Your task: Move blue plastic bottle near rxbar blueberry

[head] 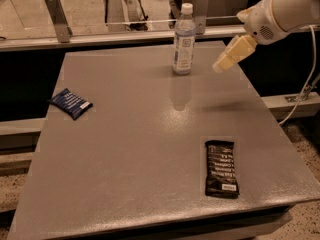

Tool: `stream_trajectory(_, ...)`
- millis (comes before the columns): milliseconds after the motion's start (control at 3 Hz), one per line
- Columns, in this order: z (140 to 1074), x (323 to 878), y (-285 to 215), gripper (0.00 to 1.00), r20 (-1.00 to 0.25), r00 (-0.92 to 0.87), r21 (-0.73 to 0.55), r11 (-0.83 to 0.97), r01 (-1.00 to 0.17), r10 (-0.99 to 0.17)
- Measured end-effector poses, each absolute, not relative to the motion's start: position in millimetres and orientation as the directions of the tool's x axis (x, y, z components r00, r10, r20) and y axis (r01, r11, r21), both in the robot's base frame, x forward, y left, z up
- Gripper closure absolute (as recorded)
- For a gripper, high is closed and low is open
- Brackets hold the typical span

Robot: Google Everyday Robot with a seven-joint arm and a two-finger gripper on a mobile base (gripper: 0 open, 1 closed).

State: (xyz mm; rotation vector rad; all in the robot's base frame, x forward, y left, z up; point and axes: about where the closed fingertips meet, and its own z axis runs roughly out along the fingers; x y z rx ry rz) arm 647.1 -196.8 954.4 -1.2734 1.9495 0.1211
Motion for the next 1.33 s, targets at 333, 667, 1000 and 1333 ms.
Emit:
stream_trajectory(333, 951, 685, -185, 0.0, -0.76, -0.152, -0.287, 0.537, -0.793, -0.631)
stream_trajectory(667, 943, 715, -171, 0.0, -0.85, -0.116, -0.229, 0.56, -0.796, -0.513)
stream_trajectory(1000, 930, 733, -155, 0.0, -0.907, -0.095, -0.163, 0.551, -0.818, -0.41)
stream_trajectory(1333, 919, 741, -134, 0.0, -0.943, -0.076, -0.107, 0.515, -0.85, -0.322)
